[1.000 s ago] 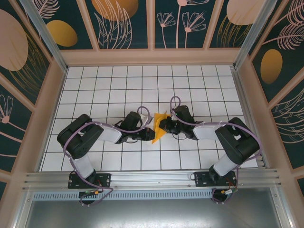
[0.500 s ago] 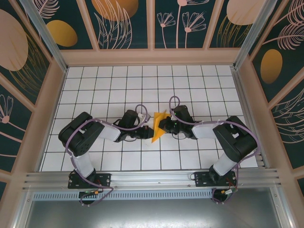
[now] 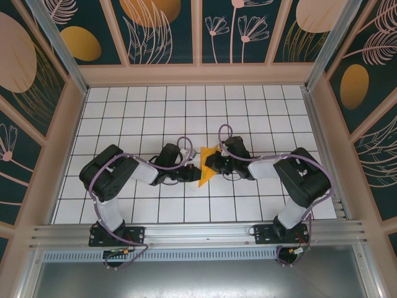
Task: Fold a paper plane with a square sheet of paper (pick it up from the middle)
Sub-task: Fourth fold the wing at the center of the table.
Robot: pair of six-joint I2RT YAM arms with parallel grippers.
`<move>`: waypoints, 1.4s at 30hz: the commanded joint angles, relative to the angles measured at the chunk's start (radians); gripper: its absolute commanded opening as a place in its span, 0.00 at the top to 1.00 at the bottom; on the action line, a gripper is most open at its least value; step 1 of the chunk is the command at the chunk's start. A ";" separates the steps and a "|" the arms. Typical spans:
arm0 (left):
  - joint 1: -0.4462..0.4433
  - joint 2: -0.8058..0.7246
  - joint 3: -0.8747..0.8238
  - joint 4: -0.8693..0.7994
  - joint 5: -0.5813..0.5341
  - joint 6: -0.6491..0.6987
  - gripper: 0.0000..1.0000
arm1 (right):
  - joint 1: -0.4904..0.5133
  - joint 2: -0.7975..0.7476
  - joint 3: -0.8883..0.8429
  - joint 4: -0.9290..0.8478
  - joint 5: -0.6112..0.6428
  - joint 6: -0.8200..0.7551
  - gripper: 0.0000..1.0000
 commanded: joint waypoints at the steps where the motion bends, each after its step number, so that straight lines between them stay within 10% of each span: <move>1: 0.000 0.023 0.022 0.011 0.022 -0.018 0.90 | -0.006 0.031 0.026 0.036 0.008 0.011 0.89; 42: 0.020 -0.092 0.018 -0.202 -0.130 0.052 0.67 | -0.012 0.099 0.029 0.041 0.004 0.020 0.89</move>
